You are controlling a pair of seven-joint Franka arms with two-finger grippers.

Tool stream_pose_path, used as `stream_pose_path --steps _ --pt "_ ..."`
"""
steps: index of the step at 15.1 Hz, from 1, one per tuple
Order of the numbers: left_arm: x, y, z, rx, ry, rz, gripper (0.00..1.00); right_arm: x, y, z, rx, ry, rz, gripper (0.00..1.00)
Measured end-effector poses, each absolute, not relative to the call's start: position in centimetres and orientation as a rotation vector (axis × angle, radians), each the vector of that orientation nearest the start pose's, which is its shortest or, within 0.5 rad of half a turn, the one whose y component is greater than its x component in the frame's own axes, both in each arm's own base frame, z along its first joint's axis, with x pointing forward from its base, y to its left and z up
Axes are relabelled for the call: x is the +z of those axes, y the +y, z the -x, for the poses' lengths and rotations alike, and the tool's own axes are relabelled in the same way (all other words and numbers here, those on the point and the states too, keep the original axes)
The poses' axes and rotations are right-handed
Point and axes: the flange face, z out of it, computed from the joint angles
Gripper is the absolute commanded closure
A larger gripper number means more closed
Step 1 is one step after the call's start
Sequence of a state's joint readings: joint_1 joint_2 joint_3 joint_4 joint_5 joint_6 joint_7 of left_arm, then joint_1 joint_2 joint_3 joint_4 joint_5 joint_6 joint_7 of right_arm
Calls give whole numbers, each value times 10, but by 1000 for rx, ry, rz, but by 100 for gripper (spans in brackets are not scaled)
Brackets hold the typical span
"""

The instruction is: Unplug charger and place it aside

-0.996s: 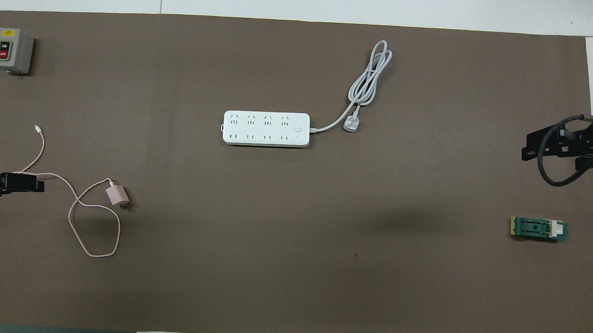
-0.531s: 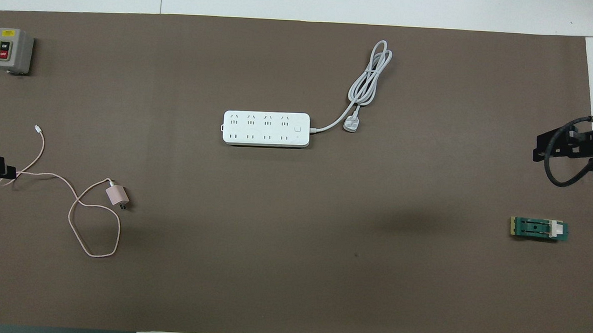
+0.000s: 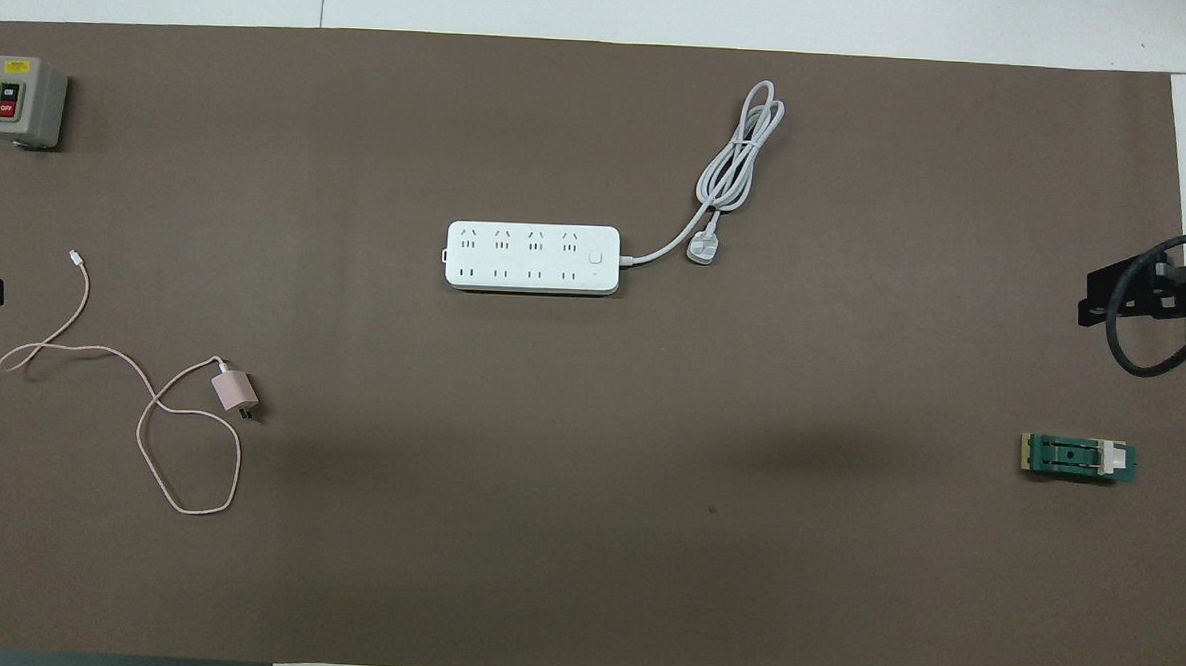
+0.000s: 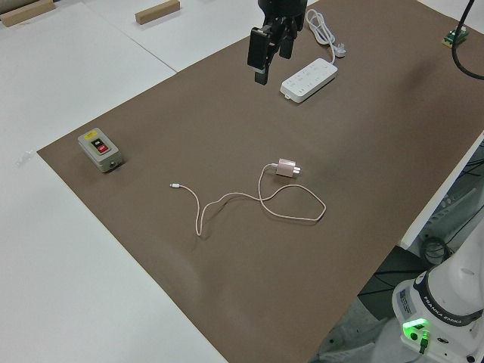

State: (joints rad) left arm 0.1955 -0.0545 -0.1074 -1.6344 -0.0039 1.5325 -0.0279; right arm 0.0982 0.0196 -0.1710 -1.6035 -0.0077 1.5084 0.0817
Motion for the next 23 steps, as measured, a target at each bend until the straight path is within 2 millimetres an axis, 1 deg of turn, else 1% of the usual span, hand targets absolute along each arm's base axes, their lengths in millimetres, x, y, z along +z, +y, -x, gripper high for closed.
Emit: stream_pose_path --steps 3,6,10,11,13,16,19,23 --pt "618 38 -541 40 -161 3135 0 594 -41 -550 177 246 3138 0" --pt "616 31 -544 12 -151 3135 0 595 -41 -550 171 216 3140 0" --pt "616 1 -545 7 -103 3136 0 595 -46 -550 170 145 3141 0" --pt "618 -3 -545 0 -112 3137 0 595 -46 -550 167 142 3141 0" --pt "620 -5 -545 -11 -142 3136 0 596 -46 -551 155 137 3142 0" --pt "620 -1 -545 -9 -156 3136 0 598 -46 -551 150 138 3142 0" --pt "619 -2 -542 23 -153 3135 0 599 -46 -551 145 138 3142 0" --pt "608 -10 -532 82 -131 3132 0 599 -46 -551 144 138 3143 0"
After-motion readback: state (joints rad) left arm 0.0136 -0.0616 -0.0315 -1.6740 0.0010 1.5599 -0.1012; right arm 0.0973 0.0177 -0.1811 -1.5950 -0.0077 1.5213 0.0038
